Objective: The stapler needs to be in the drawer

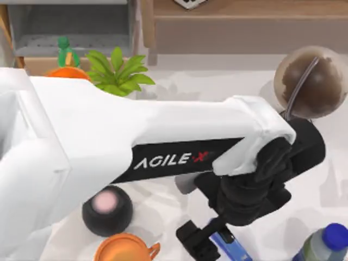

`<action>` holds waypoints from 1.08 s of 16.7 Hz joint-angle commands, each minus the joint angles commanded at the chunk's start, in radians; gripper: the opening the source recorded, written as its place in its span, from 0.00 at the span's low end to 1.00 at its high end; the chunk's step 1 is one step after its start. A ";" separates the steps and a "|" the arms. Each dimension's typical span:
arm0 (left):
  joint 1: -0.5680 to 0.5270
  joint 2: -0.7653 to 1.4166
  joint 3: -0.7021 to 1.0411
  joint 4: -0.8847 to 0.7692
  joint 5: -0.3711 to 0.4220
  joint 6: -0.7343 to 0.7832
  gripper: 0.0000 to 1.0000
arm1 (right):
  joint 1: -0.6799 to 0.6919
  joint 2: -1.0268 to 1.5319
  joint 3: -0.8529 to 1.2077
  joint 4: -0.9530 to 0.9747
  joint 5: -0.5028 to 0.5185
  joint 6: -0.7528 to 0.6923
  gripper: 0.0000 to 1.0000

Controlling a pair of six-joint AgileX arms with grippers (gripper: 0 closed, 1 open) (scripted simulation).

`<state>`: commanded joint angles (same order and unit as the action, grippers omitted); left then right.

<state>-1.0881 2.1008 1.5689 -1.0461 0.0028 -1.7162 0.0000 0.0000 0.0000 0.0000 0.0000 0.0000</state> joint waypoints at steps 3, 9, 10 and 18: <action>-0.001 0.033 -0.049 0.092 0.000 0.000 1.00 | 0.000 0.000 0.000 0.000 0.000 0.000 1.00; -0.002 0.060 -0.089 0.152 0.000 -0.001 1.00 | 0.000 0.000 0.000 0.000 0.000 0.000 1.00; -0.002 0.060 -0.089 0.152 0.000 -0.001 0.92 | 0.000 0.000 0.000 0.000 0.000 0.000 1.00; -0.002 0.060 -0.089 0.152 0.000 -0.001 0.32 | 0.000 0.000 0.000 0.000 0.000 0.000 1.00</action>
<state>-1.0897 2.1603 1.4803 -0.8940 0.0032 -1.7170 0.0000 0.0000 0.0000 0.0000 0.0000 0.0000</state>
